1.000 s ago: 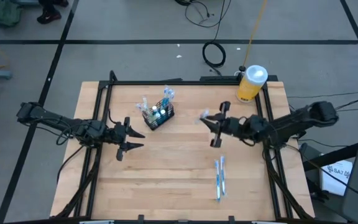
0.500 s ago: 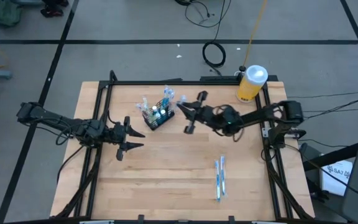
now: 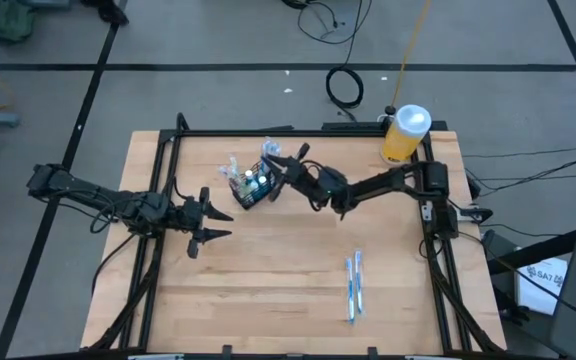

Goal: Pick & Place toothbrushing station
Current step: Put the blue toothbrush into the black wire organizer

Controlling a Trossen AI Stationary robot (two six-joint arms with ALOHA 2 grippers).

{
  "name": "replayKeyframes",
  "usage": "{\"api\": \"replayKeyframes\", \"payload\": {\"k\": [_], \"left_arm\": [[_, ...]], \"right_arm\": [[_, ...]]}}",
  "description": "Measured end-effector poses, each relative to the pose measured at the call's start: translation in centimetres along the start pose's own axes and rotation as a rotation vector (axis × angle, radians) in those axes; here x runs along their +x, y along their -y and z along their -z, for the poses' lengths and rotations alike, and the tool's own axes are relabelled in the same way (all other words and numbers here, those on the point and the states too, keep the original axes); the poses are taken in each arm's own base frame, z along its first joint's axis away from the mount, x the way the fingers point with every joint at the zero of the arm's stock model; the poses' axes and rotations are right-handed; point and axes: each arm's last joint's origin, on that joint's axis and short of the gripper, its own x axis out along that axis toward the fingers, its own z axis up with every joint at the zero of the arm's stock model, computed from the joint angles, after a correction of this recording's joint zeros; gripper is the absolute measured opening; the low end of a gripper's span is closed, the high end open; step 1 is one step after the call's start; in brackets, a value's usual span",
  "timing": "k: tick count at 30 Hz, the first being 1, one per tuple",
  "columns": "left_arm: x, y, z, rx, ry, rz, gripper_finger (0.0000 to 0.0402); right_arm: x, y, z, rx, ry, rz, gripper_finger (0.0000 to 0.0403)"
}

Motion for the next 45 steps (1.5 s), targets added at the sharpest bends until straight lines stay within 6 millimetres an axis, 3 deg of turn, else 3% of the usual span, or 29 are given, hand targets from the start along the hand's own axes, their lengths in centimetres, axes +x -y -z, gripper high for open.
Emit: {"api": "replayKeyframes", "payload": {"k": [25, 45], "left_arm": [[0.0, 0.0, 0.0, 0.02, 0.0, -0.001, 0.0175], [0.0, 0.0, 0.0, 0.021, 0.0, -0.001, 0.0175]], "right_arm": [[0.1, 1.9, 4.8, 0.099, -0.399, 0.025, 0.0019], [-0.2, 1.8, 5.4, 0.036, -0.478, 0.007, 0.0088]]}}
